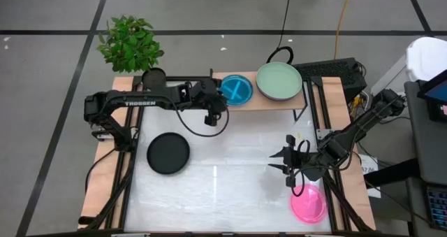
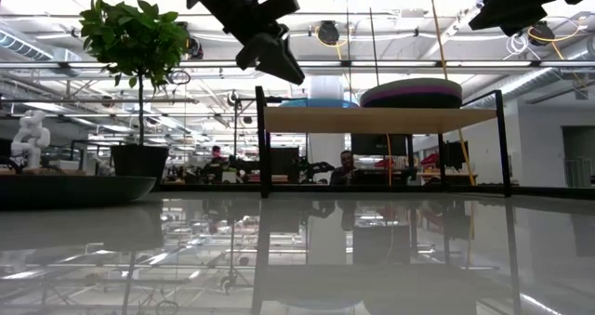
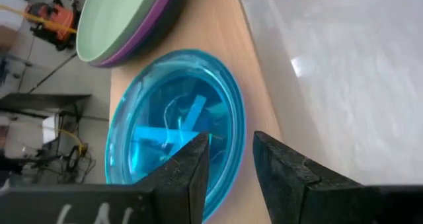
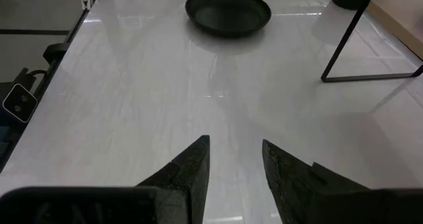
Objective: Place and stack plates onto a shelf
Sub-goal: Stack the black plate on top of the light green plate on the shelf
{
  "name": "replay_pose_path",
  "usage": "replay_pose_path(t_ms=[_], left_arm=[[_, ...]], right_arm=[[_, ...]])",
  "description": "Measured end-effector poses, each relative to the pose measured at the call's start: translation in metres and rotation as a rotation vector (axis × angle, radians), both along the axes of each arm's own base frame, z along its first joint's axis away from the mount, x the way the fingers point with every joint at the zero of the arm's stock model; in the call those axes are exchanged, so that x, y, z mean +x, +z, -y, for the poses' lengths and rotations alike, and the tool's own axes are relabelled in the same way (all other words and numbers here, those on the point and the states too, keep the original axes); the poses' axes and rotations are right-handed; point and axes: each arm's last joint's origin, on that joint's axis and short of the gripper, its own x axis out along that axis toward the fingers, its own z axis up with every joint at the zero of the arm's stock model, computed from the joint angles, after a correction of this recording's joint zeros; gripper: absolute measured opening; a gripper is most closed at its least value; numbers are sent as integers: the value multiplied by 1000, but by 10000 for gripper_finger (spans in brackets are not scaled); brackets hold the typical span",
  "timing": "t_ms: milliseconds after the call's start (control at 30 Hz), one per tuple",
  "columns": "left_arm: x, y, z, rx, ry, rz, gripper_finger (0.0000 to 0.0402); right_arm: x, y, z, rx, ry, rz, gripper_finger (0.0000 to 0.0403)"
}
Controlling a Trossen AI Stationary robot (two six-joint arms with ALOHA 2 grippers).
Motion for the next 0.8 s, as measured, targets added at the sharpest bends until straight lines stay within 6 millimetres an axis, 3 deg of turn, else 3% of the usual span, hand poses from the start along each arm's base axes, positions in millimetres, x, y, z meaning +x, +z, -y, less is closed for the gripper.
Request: replay_pose_path(t_ms=[133,333,667,800], left_arm=[[-1,0,11,-6,44,-22,125],[-11,6,46,-79,27,-71,125],[-67,39,102,-255,100,-117,125],[-93,40,120,-371,200,-212,125]], right_arm=[[0,0,0,1,0,0,121],[-1,2,0,0,34,-3,121],[-7,8,3,64,38,9,121],[-7,8,2,105,42,0,121]])
